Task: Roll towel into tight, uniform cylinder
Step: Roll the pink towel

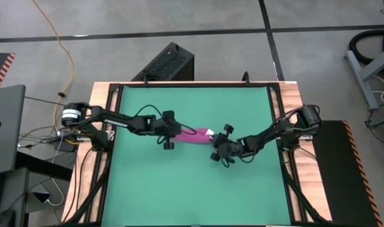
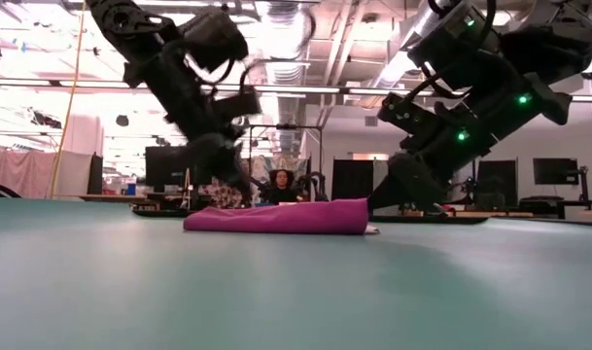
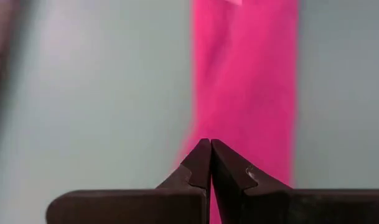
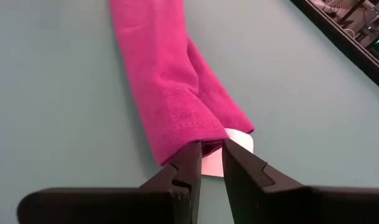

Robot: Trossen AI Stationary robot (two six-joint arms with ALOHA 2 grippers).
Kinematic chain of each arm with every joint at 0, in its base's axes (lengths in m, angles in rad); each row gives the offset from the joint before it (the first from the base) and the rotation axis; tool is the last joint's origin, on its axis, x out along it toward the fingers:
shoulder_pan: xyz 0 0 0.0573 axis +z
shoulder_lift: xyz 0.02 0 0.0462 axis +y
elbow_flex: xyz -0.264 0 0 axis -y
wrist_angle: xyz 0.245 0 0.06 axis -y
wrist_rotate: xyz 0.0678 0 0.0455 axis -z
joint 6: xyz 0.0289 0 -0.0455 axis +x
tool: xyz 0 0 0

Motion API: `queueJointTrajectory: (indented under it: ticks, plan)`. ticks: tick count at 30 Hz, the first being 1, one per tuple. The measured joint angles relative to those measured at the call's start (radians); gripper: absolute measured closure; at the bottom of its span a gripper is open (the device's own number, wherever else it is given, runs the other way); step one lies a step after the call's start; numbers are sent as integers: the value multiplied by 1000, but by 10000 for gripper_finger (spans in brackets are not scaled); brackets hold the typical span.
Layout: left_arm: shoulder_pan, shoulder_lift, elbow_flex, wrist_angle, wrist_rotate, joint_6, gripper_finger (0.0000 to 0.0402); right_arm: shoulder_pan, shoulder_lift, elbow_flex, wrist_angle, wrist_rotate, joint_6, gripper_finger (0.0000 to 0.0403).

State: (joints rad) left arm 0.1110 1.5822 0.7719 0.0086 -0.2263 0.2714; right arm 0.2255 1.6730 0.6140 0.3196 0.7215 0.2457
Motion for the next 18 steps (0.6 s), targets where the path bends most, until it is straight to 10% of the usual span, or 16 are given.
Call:
queueJointTrajectory:
  ticks: [4,18]
  plan:
    - [47,-20,-1,64,25,73,401,0,0,0,2,-17,-1,317]
    - [395,-46,-2,-88,583,185,318,9,0,0,-4,-47,-3,317]
